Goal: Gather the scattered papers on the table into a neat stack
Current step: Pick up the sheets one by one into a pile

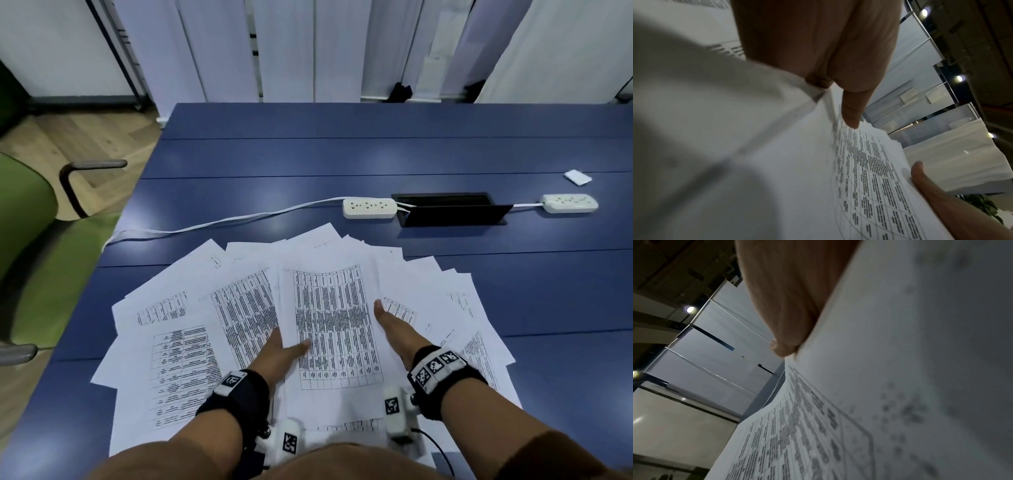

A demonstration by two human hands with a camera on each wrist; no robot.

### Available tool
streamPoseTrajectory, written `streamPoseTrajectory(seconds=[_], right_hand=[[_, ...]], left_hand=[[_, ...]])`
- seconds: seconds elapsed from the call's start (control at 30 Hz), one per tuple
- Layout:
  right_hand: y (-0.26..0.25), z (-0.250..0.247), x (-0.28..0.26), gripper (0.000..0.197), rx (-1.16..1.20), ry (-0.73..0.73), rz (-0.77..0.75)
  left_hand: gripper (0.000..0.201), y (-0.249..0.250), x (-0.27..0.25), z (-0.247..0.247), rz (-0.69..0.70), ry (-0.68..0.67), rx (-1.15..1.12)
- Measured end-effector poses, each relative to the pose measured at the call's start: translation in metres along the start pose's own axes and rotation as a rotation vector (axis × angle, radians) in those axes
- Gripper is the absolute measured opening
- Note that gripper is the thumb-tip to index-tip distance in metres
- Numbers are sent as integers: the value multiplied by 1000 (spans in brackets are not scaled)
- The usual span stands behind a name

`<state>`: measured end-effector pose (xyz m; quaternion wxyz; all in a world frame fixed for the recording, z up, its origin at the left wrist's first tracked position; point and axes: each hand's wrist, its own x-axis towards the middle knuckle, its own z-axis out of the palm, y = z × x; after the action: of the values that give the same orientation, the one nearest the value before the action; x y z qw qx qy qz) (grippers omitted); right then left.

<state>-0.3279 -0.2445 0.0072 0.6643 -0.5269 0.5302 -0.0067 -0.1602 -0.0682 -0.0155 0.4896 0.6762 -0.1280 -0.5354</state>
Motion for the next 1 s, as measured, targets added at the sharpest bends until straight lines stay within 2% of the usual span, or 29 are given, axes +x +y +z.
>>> streamPoseTrajectory(seconds=[0.03,0.1,0.13,0.2,0.43,0.57,0.63,0.7,0.73,0.83,0.93,1.0], right_hand=[[-1,2,-3,88,-16,-26,-27],[-3,2,-4,66,-31,-41,-109],[-6,0,-5,53,-16,-21,-159],[-13,-10,-7,40,57,35,-224],[-64,-25,-40,38,181,-59,-478],[-80,-16,-61,32,347,-92,-553],[-80,-12,-66,32,355,-95,-553],[-76,-9,-68,32,314,-99,-542],[-74,-7,-69,31,283,-105,-537],[-68,-3,-71,31,212,-142,-524],[-68,0,-76,44,195,-140,-525],[-69,-1,-79,52,189,-115,-547]], left_hand=[[73,1,-1,3,3,-12,-9],[69,4,-1,4,51,3,-18],[68,9,-3,3,85,26,-28],[62,20,-8,-6,142,58,-81],[39,75,-35,-32,404,159,-170],[41,99,-58,-40,533,202,-138],[42,100,-65,-44,543,212,-80],[56,94,-69,-45,497,237,13],[56,91,-72,-42,477,242,33],[38,83,-75,-31,435,125,-3],[41,79,-70,-22,428,57,3],[50,78,-64,-18,390,73,-14]])
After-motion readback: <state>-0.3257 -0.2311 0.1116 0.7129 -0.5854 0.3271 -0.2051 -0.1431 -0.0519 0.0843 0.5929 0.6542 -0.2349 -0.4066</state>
